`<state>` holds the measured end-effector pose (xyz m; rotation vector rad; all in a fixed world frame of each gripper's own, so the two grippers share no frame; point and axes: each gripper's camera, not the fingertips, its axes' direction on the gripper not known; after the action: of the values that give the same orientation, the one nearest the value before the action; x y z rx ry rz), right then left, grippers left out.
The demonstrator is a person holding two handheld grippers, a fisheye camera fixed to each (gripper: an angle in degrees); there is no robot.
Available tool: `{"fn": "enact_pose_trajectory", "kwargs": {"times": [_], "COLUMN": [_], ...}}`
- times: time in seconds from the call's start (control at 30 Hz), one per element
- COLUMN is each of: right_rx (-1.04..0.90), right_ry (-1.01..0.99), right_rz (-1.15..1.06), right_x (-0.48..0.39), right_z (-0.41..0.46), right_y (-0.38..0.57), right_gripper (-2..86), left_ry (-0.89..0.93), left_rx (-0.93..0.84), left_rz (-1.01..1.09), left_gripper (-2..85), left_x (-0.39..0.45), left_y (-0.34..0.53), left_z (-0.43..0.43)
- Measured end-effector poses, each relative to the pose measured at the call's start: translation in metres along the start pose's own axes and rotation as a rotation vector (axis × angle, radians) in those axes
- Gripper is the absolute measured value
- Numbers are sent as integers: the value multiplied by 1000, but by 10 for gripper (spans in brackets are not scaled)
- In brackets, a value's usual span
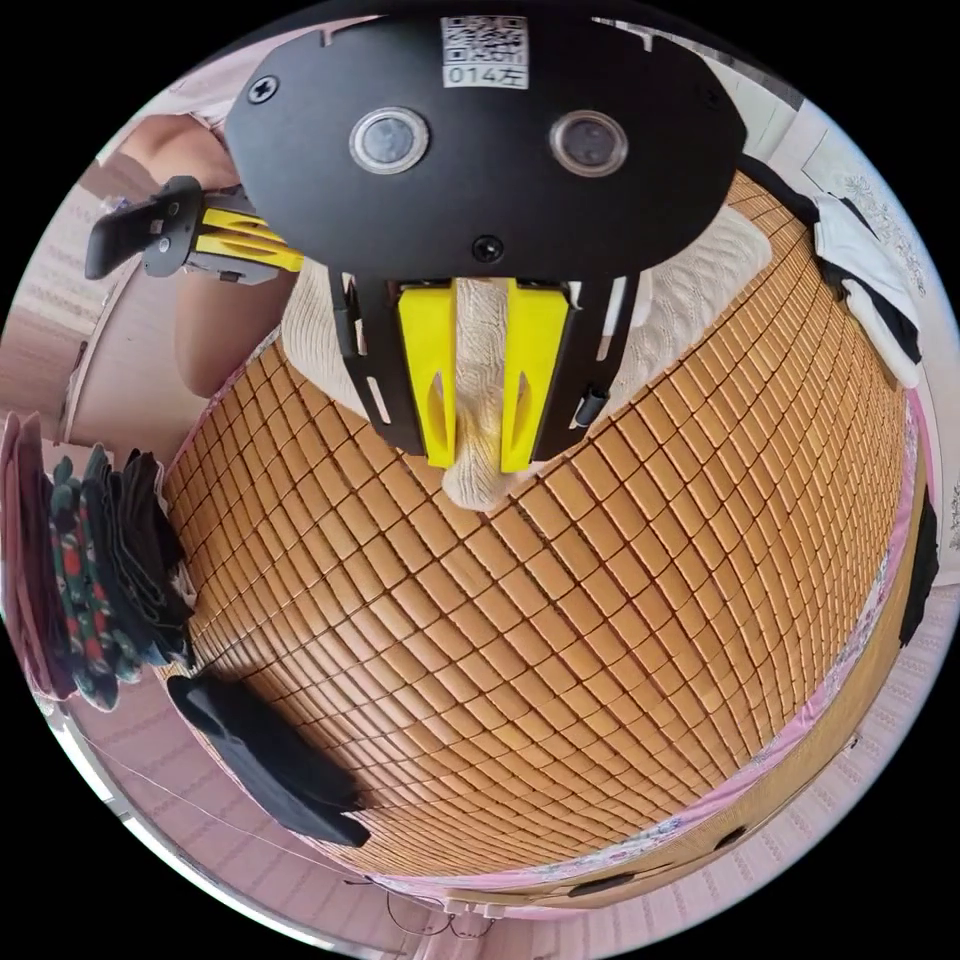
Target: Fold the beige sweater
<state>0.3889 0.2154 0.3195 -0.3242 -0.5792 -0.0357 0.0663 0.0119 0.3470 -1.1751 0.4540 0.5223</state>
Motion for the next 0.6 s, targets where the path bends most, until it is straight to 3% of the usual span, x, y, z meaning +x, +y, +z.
{"fn": "enact_pose_trajectory", "kwargs": {"times": [0.23,0.4,0.53,0.6], "right_rx": [172,225,-33,-201], "right_ry": [20,-19,-104,-89], "right_rz": [50,-207,-583,-644], "right_x": [30,-15,-89,-109], "right_z": [-87,-127,-85,-41], "right_y": [41,50,51,53], "right_gripper": [9,9,9,9], "left_ry": [291,400,271,204], "left_rx": [269,461,497,430], "left_rz": [94,47,-108,-232], "left_gripper": [59,57,50,44], "left_x": [-11,-71,-124,-141], "left_y": [19,99,199,233], "left_z": [-69,-108,-91,-63]}}
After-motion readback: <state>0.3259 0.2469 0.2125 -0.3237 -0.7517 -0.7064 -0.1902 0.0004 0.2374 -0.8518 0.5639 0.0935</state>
